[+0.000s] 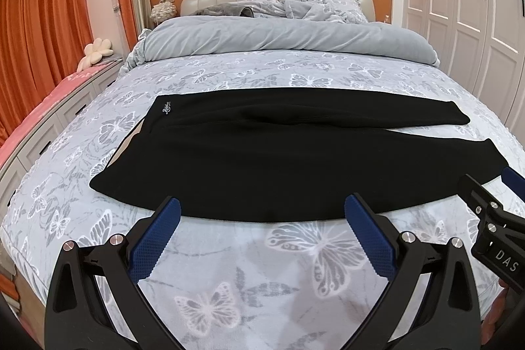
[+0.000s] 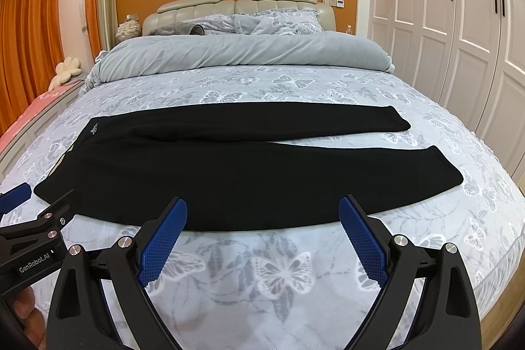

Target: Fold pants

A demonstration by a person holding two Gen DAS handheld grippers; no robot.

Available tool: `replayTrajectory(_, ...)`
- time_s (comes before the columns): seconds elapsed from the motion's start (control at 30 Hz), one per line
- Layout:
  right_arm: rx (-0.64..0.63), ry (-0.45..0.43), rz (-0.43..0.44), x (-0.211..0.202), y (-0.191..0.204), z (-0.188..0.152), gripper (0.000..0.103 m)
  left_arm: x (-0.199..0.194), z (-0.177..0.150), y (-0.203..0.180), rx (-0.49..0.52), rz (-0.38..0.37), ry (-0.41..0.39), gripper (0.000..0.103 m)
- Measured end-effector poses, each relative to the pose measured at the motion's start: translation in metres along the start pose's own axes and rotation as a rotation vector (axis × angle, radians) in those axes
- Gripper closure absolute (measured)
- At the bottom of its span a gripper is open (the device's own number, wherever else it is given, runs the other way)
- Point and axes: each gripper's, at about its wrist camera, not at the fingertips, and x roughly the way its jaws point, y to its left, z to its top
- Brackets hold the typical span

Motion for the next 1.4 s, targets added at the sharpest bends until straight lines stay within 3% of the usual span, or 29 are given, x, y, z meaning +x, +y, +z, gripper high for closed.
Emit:
replayTrajectory(0.9, -0.004, 0.033, 0.026, 0.011, 0.006, 0.000, 0.011, 0.010, 0.001, 0.012, 0.000, 0.002, 0.025, 0.005)
replayTrajectory(0.97, -0.004, 0.045, 0.028, 0.019, -0.010, 0.011, 0.011, 0.019, 0.014, 0.023, -0.005, -0.038, 0.049, 0.005)
replayTrajectory(1.1, 0.049, 0.083, 0.059, 0.052, -0.080, 0.057, 0.011, 0.051, 0.058, 0.060, -0.035, -0.101, 0.090, 0.005)
replayTrajectory(1.2, 0.108, 0.121, 0.070, 0.093, -0.138, 0.086, 0.011, 0.105, 0.103, 0.103, -0.083, -0.046, 0.127, 0.005)
replayTrajectory(1.4, 0.221, 0.239, -0.093, 0.225, -0.258, 0.138, 0.011, 0.236, 0.163, 0.186, -0.202, 0.046, 0.259, 0.005)
